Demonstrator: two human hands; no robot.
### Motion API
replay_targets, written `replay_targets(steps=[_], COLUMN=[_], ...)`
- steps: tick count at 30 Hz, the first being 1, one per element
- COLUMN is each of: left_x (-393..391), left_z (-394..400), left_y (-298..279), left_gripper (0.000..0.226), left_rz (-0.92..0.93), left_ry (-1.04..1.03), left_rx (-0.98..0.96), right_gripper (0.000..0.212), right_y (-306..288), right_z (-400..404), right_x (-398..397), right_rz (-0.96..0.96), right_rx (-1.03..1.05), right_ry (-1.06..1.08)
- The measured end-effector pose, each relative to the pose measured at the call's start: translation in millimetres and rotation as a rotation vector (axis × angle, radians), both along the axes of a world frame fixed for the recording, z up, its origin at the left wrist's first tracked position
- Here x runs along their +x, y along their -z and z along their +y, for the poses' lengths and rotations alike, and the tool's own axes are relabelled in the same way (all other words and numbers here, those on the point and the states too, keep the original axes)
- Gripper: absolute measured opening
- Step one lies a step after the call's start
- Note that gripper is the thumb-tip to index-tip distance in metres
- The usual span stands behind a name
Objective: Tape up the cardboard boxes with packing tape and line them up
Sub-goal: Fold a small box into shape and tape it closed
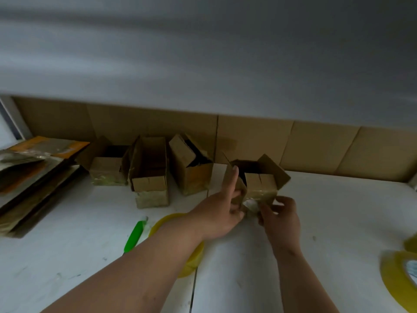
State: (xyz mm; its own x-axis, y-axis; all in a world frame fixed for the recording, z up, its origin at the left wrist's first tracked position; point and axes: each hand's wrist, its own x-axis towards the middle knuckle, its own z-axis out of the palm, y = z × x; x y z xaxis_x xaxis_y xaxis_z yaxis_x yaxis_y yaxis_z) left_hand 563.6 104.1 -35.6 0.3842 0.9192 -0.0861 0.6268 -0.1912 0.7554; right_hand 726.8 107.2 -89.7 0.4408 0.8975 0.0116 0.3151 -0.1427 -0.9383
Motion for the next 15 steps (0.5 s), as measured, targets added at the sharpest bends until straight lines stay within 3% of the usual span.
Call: replay_targets(steps=[7, 11, 15], left_x=[-24.4, -40.4, -58.5], left_z=[16.6, 19.9, 9.7], left_y=[-3.5, -3.7, -3.9], left_gripper=[0.097, 0.096, 0.076], left_rz=[-0.249, -0.33, -0.311], left_ry=[-0.223, -0.317, -0.325], left_rx=[-0.196, -0.215, -0.151], right_gripper=[0.053, 0.055, 0.056], right_y=[-18.0, -24.3, -20.7], right_z=[40.5, 49.0, 46.2], right_x=[-31.0, -48.3, -68.5], right_rz=[-0.154, -0.156, -0.171], right_rx=[-0.173, -0.199, -0.192], right_ry=[-0.294, -0.351, -0.421])
